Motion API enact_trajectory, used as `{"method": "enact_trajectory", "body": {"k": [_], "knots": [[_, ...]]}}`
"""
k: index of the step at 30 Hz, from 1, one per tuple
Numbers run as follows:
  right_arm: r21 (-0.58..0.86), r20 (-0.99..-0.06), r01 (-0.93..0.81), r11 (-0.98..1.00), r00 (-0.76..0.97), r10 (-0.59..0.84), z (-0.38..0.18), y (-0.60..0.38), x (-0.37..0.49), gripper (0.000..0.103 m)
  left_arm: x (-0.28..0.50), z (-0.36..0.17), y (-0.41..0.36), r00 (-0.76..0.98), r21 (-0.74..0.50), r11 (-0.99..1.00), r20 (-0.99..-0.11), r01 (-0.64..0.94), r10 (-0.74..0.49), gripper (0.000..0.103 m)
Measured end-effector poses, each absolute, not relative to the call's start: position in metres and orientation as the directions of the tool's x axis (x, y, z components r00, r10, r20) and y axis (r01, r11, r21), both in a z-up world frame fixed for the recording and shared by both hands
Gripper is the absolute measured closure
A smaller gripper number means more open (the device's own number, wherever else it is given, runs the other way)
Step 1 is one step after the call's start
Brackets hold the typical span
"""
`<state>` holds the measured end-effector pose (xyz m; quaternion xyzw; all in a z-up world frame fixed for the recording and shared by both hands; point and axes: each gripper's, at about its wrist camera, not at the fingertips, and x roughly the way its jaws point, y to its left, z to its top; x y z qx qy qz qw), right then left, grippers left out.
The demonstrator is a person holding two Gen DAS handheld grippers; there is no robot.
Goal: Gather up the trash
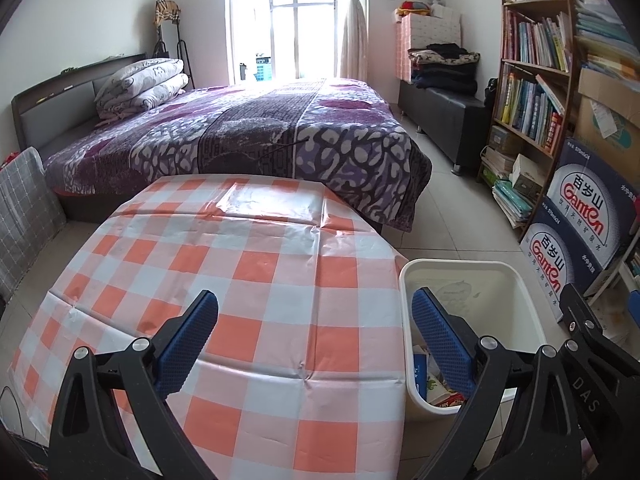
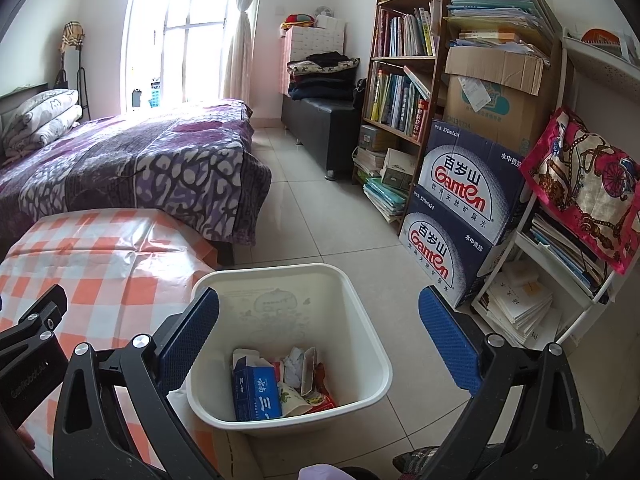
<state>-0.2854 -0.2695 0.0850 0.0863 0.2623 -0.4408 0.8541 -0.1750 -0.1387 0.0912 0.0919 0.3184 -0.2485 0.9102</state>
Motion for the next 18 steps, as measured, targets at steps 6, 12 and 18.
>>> {"method": "enact_trajectory", "body": {"k": [6, 12, 18], "knots": [[-0.085, -0.525, 0.798, 0.596, 0.473, -0.708, 0.0852, -0.2709, -0.2848, 0.007, -0.1743, 0.0905, -0.139, 0.67, 0.005, 0.859, -0.629, 0.511, -0.395, 0.008], [-0.085, -0.525, 0.797, 0.597, 0.474, -0.707, 0.0852, -0.2718, -0.2851, 0.007, -0.1727, 0.09, -0.1388, 0.664, -0.001, 0.862, -0.637, 0.507, -0.392, 0.008], [-0.084, -0.524, 0.797, 0.598, 0.475, -0.707, 0.0853, -0.271, -0.2856, 0.007, -0.1739, 0.0893, -0.1399, 0.661, 0.0, 0.862, -0.642, 0.508, -0.389, 0.008]]}}
